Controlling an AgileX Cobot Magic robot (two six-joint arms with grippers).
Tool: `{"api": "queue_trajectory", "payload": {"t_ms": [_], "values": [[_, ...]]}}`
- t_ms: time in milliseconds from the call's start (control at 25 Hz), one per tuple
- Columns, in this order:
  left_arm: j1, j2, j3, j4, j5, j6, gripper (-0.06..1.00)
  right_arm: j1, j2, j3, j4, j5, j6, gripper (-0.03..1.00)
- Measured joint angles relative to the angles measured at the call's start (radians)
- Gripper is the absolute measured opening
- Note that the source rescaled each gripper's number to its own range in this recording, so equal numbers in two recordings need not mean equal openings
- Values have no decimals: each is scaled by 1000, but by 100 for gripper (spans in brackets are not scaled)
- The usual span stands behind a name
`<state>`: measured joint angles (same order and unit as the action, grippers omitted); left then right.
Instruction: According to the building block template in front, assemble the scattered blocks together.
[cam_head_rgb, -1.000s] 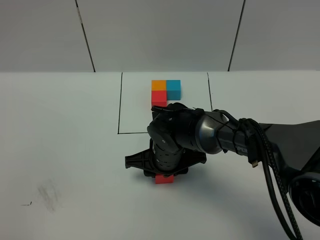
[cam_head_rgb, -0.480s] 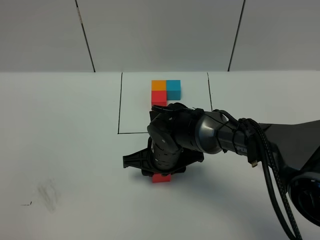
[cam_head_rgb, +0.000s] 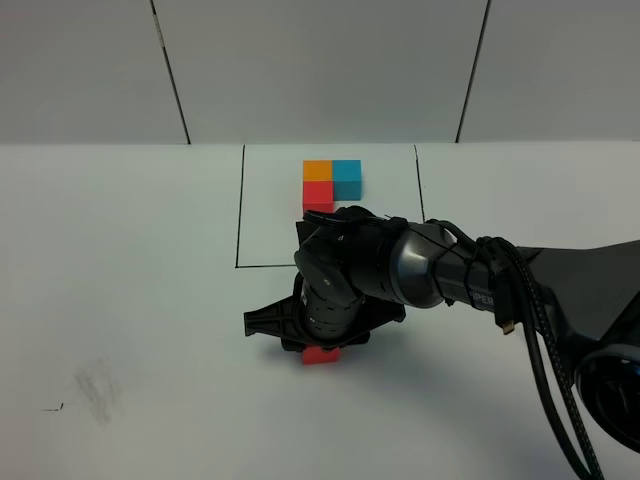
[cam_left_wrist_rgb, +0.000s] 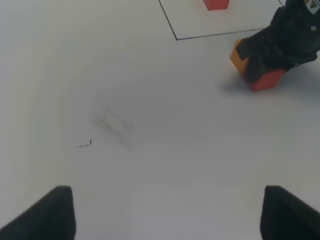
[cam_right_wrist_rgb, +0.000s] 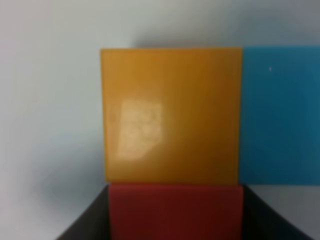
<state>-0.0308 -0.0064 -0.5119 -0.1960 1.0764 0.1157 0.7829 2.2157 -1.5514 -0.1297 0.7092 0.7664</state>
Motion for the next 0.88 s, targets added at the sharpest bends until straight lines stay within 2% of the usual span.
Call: {"api": "queue_trajectory", "payload": {"t_ms": [40,120,320,440,560,880], "values": [[0,0,0,0,0,0,95,0,0,0,1,-1,-1,23],[0,0,0,0,0,0,95,0,2,0,5,-8,-2,32],[0,0,0,0,0,0,95,0,8,0,18,-7,-3,72],[0,0,0,0,0,0,95,0,9,0,19,-7,-5,85],[0,0,0,0,0,0,95,0,9,0,19,-5,-5,88],[0,0,0,0,0,-1,95,0,-31,0,20,28,-27,89]]}}
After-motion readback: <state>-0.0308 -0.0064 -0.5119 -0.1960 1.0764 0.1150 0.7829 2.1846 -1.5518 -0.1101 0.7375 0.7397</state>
